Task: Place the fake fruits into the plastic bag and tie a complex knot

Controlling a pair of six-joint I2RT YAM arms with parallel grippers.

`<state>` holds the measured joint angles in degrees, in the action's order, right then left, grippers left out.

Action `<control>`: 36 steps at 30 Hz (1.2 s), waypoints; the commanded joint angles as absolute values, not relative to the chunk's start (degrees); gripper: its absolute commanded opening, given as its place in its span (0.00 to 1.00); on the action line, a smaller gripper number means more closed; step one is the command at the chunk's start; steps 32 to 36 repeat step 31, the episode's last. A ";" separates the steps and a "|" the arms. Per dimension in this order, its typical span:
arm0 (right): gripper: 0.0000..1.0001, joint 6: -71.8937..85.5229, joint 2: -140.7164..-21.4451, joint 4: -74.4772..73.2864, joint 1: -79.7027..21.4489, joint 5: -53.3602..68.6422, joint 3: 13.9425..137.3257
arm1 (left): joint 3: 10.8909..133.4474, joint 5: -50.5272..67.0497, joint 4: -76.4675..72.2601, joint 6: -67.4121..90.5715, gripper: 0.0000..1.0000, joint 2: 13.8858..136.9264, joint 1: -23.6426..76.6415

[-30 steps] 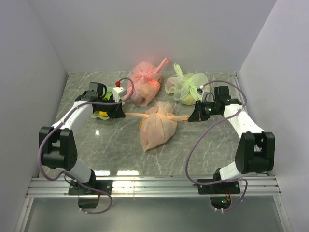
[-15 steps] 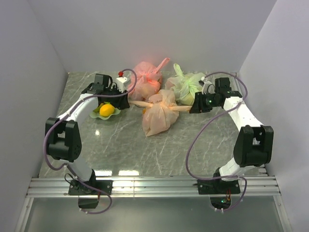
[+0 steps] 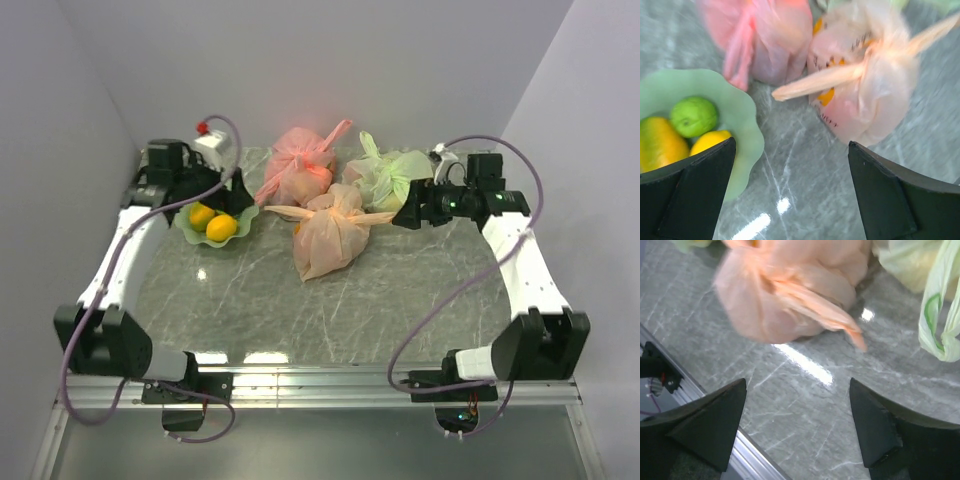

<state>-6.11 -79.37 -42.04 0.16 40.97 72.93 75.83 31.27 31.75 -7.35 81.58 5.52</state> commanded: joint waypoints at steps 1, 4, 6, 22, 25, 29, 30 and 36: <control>0.93 -3.96 -71.22 -43.24 0.53 43.60 72.78 | 79.45 35.94 34.71 1.55 0.99 74.28 1.33; 0.95 -1.32 -67.95 -44.81 0.70 40.70 69.00 | 80.15 35.07 37.77 2.55 0.99 72.17 0.09; 0.96 2.00 -66.10 -45.96 0.70 36.57 66.46 | 79.46 32.54 38.84 2.99 0.99 70.85 -1.41; 1.00 3.95 -52.47 -43.59 2.72 40.42 53.18 | 54.50 29.18 35.86 3.08 0.99 56.69 -1.76; 1.00 4.48 -52.21 -43.42 2.90 40.87 52.56 | 53.70 28.04 36.12 3.60 0.99 56.25 -1.67; 1.00 4.66 -51.86 -43.24 3.08 42.18 51.59 | 53.61 27.43 35.16 4.83 0.99 55.02 -1.76; 1.00 4.57 -51.77 -43.16 3.08 42.27 51.50 | 53.44 26.99 34.81 5.18 0.99 54.50 -1.67; 1.00 4.66 -51.77 -43.07 3.16 42.28 51.42 | 53.44 27.07 34.89 5.27 1.00 54.41 -1.76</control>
